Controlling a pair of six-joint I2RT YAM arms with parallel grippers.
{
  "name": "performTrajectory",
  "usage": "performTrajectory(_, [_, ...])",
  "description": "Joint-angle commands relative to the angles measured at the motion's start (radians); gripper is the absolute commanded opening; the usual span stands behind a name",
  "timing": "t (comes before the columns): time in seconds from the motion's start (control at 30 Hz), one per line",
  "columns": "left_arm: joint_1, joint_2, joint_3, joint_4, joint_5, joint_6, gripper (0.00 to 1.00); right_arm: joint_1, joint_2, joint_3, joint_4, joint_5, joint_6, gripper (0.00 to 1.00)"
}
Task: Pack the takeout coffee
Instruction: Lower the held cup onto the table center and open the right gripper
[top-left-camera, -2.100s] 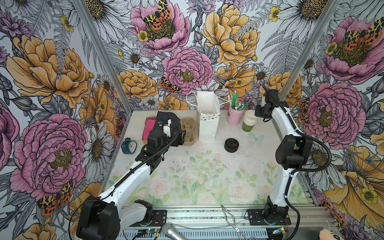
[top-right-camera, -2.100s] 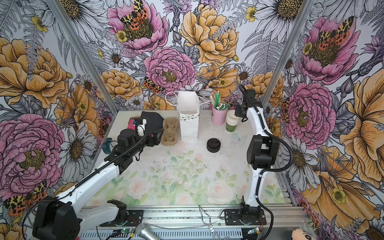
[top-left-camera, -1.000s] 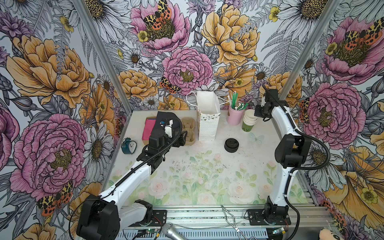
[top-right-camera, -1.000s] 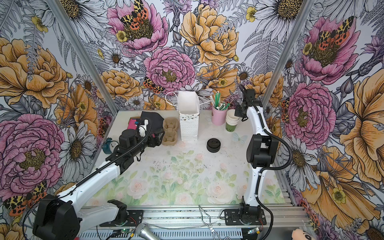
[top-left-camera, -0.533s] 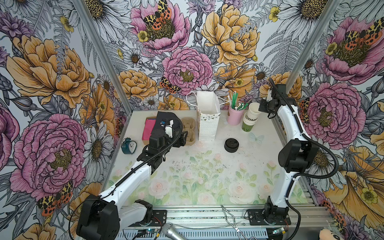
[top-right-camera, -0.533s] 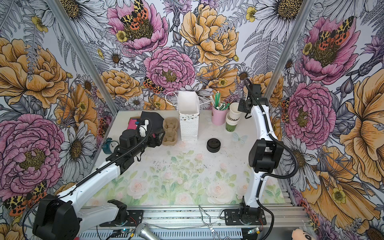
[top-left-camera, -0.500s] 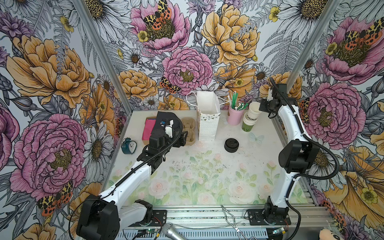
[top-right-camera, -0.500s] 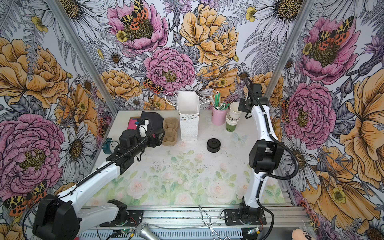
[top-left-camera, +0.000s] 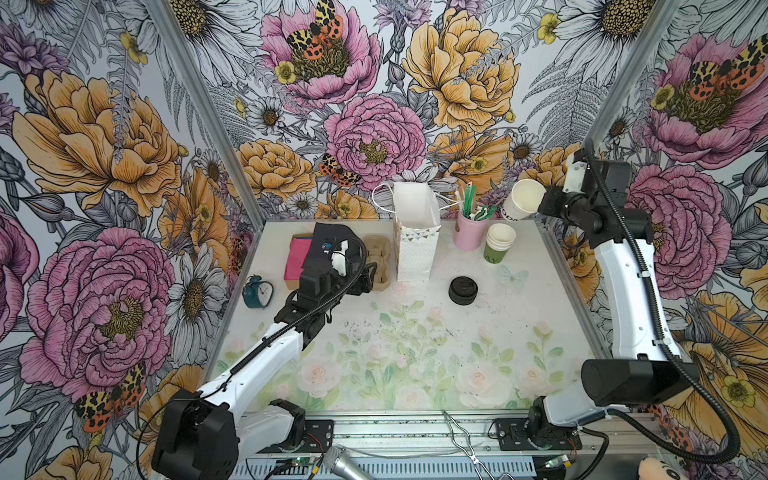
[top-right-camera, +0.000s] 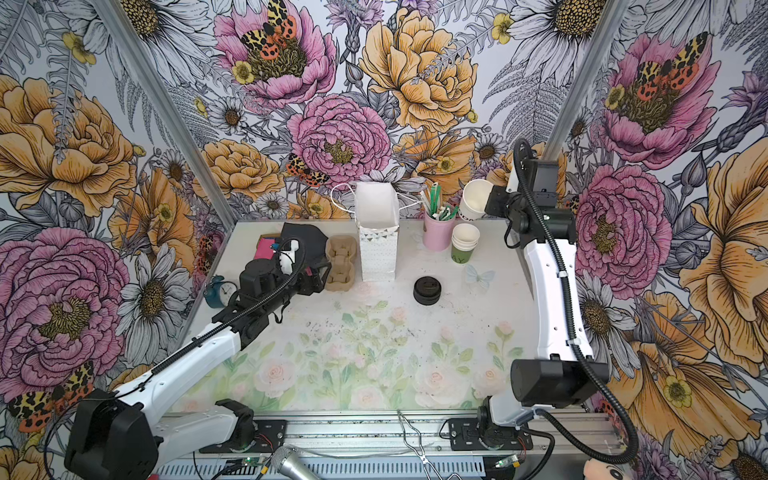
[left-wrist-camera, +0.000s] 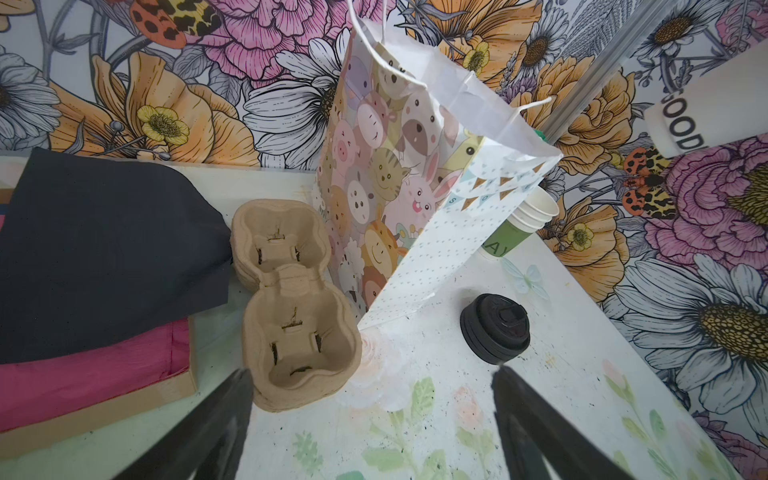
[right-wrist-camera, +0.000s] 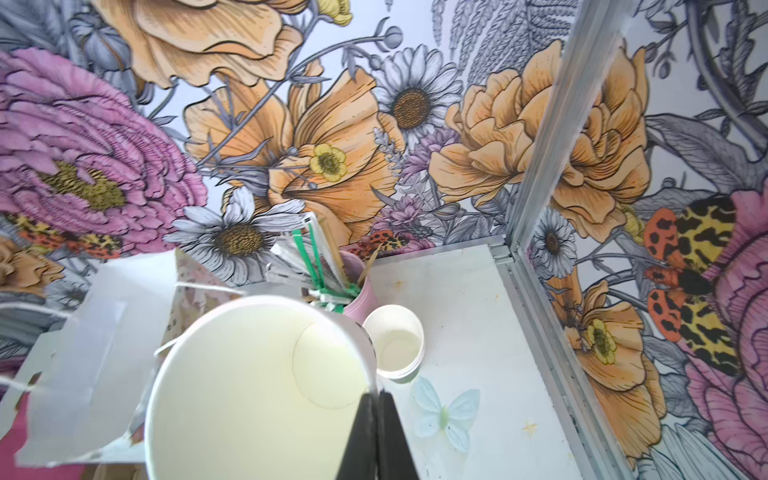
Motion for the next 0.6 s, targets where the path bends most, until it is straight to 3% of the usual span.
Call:
performTrajectory(0.0, [-0.010, -0.034, 0.021, 0.019, 0.007, 0.007, 0.91, 0.094, -0.070, -0.119, -0.011, -0.065, 0.001, 0.00])
performTrajectory(0.3, [-0.020, -0.050, 0.003, 0.020, 0.008, 0.010, 0.91, 0.506, -0.147, -0.450, 0.021, -0.039, 0.006, 0.00])
performTrajectory(0.57, [-0.036, -0.052, -0.015, 0.019, -0.004, 0.007, 0.91, 0.687, -0.061, -0.664, 0.249, -0.023, 0.085, 0.00])
